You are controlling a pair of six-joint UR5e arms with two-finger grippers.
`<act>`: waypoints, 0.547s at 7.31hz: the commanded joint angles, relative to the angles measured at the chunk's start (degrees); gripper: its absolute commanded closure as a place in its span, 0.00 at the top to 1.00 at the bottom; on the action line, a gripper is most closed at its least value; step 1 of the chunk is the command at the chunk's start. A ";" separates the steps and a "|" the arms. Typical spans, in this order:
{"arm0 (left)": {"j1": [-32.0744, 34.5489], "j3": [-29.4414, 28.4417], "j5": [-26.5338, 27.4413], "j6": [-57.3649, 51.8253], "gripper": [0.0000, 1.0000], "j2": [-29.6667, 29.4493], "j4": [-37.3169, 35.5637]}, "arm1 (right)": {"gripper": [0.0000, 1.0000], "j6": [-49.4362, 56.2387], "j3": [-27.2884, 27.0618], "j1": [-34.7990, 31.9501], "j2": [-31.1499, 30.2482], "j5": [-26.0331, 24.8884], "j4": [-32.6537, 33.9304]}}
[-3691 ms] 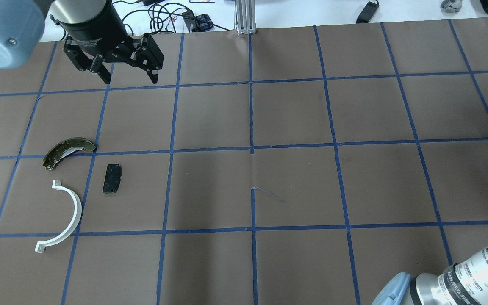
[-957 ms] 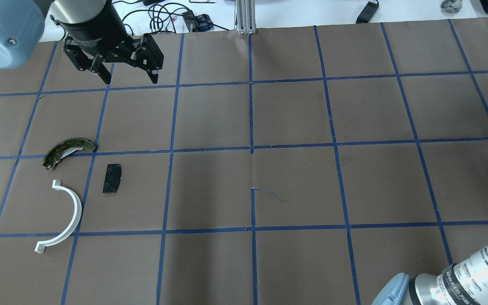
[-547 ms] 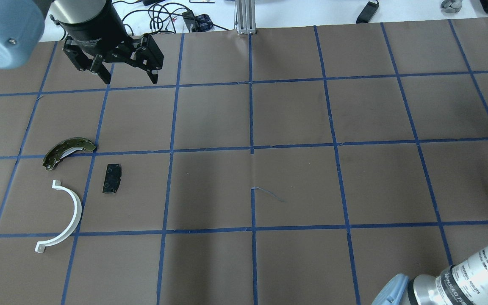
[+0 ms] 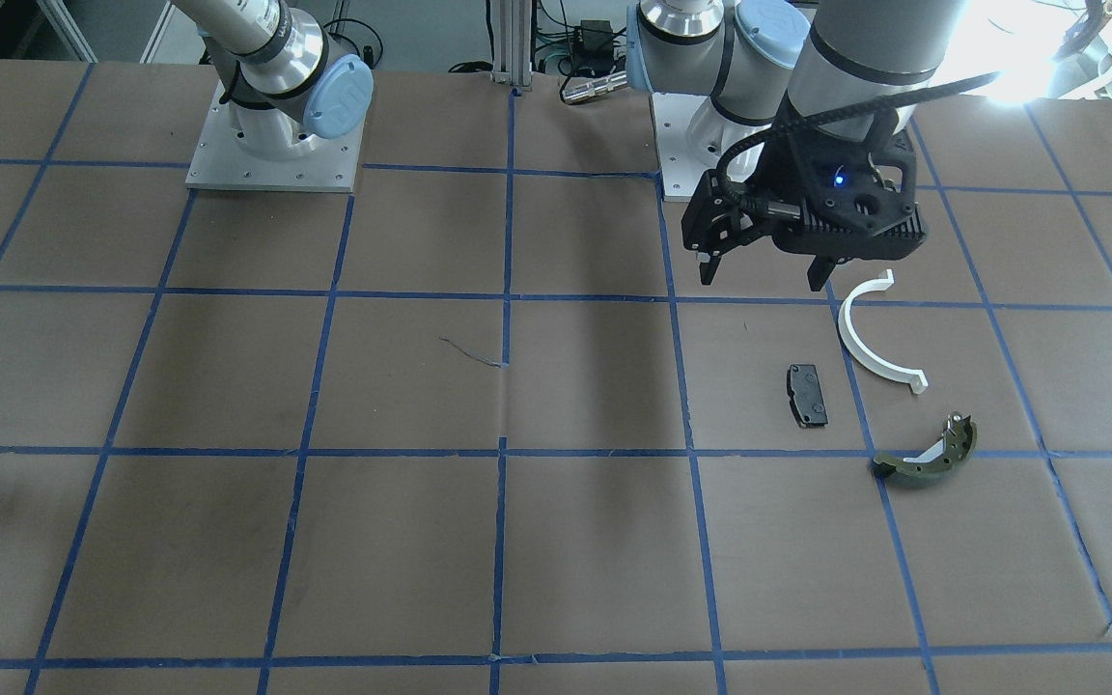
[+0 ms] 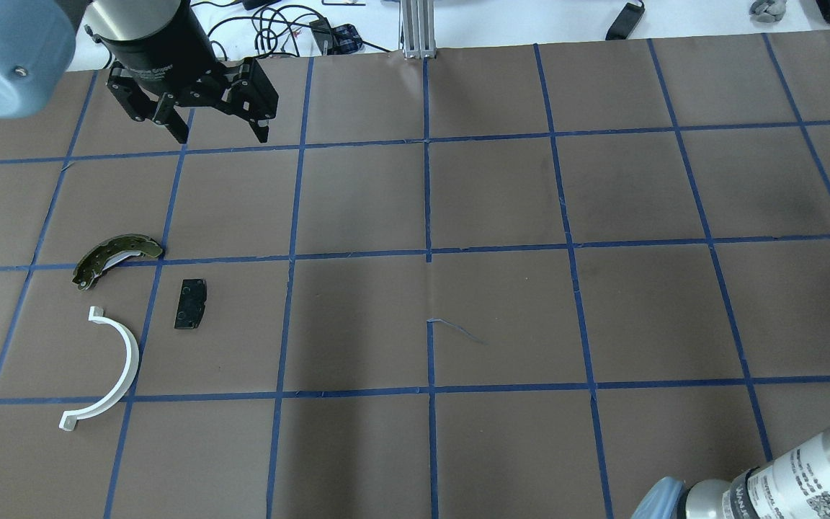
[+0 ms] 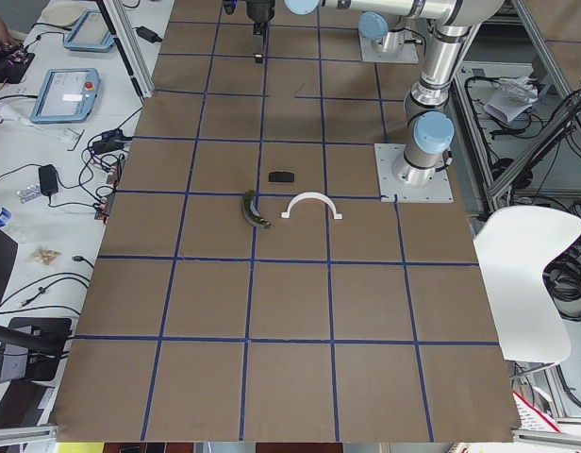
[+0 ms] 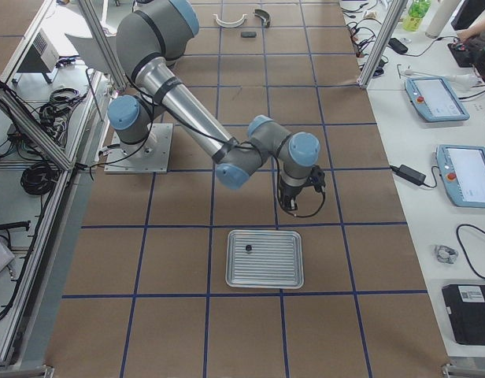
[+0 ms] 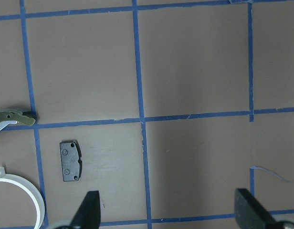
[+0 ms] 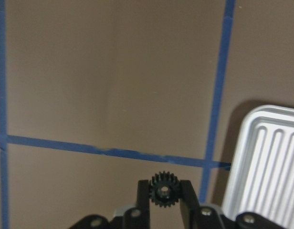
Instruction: Place bearing gear from tray to pile
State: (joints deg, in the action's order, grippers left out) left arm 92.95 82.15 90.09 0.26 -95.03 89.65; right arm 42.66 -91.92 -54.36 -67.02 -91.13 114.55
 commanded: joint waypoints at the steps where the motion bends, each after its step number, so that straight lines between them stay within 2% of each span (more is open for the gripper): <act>1: 0.03 0.03 0.00 0.00 1.00 0.02 0.00 | 0.12 -17.80 -8.07 -15.35 -6.09 -0.10 4.09; 2: 0.03 0.03 0.00 0.00 1.00 0.02 0.00 | 0.11 -29.10 -8.44 -22.82 -6.19 -0.01 4.01; 4: -0.05 0.03 0.00 0.00 1.00 0.02 0.00 | 0.11 -42.44 -8.71 -34.89 -6.19 1.13 4.10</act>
State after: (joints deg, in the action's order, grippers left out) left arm 92.98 82.18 90.08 0.26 -95.01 89.65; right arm 8.63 -100.26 -81.69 -73.05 -90.39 118.51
